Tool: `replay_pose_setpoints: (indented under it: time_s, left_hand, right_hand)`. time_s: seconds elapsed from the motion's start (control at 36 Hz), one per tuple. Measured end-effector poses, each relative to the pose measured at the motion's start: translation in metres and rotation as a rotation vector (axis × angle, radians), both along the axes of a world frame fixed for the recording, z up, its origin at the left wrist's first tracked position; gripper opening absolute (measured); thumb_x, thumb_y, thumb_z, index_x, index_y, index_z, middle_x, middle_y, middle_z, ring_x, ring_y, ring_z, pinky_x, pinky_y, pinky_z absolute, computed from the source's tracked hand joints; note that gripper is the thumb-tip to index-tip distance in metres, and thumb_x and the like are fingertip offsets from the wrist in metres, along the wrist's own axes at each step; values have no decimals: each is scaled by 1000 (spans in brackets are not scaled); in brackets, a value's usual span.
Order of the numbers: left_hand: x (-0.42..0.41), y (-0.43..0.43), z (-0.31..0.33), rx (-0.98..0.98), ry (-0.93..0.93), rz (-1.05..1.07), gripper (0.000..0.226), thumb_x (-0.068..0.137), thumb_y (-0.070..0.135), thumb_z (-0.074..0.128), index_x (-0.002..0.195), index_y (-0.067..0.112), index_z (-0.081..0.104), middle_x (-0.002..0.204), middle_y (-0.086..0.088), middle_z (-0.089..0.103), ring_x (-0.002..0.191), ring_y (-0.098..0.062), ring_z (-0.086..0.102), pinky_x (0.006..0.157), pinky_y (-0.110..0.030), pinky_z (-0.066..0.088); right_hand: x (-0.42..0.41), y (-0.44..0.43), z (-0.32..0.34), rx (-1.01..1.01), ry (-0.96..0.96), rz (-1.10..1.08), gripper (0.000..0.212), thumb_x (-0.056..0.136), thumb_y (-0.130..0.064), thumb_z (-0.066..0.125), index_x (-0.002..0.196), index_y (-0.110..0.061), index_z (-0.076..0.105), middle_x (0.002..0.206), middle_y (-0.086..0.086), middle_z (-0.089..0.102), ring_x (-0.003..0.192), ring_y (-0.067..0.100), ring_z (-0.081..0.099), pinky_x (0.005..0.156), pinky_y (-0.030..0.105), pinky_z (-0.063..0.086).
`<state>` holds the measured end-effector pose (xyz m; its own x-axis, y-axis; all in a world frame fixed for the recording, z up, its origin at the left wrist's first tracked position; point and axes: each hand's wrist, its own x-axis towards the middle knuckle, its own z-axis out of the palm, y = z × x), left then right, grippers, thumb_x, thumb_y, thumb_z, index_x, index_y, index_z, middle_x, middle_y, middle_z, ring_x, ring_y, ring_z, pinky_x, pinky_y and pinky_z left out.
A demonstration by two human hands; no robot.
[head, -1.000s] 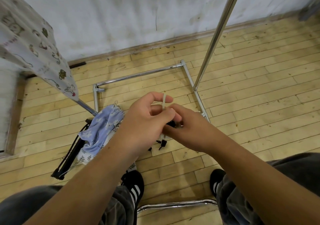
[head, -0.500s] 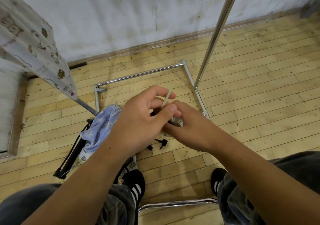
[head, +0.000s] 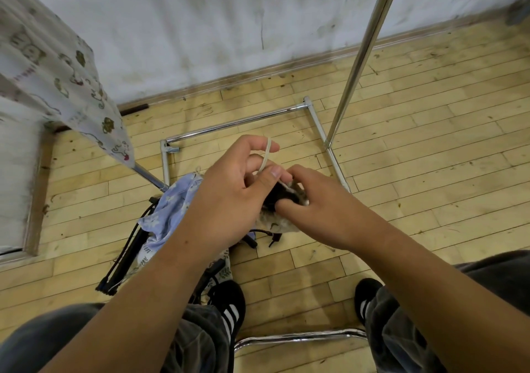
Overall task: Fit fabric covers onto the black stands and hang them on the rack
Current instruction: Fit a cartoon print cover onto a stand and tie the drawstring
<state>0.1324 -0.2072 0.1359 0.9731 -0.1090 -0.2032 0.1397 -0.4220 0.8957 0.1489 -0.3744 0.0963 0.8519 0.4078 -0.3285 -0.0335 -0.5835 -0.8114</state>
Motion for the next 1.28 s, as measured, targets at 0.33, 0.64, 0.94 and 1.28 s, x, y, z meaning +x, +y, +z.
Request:
replay_pose_setpoints:
  time_s: [0.33, 0.64, 0.94, 1.28]
  left_hand:
    - [-1, -7, 3, -268, 167, 88, 23, 101, 12, 60, 123, 21, 60, 94, 0, 78, 44, -3, 45, 48, -14, 39]
    - [-4, -6, 9, -391, 211, 146, 28, 98, 8, 63, 124, 18, 59, 85, -2, 78, 41, -6, 36, 46, -16, 36]
    - [-3, 0, 13, -579, 275, 178, 35, 95, 11, 62, 130, 18, 60, 88, -28, 64, 42, -8, 31, 40, -18, 27]
    - [5, -1, 11, -665, 357, 200, 29, 99, 15, 56, 127, 17, 64, 68, 3, 51, 43, -6, 30, 37, -17, 22]
  right_hand:
    - [0, 0, -5, 14, -111, 3, 21, 99, -43, 56, 118, -38, 64, 95, -7, 70, 85, 10, 64, 76, 40, 56]
    - [0, -2, -13, -34, 23, 71, 34, 103, -58, 43, 137, -65, 41, 118, -7, 72, 105, 10, 66, 92, 33, 54]
    - [-4, 6, -13, 0, -69, 110, 29, 105, -49, 46, 131, -62, 39, 77, -20, 64, 70, -4, 59, 63, 26, 45]
    - [5, -4, -2, 298, 217, 48, 37, 96, -14, 51, 121, -38, 63, 99, -5, 71, 90, 15, 68, 80, 34, 58]
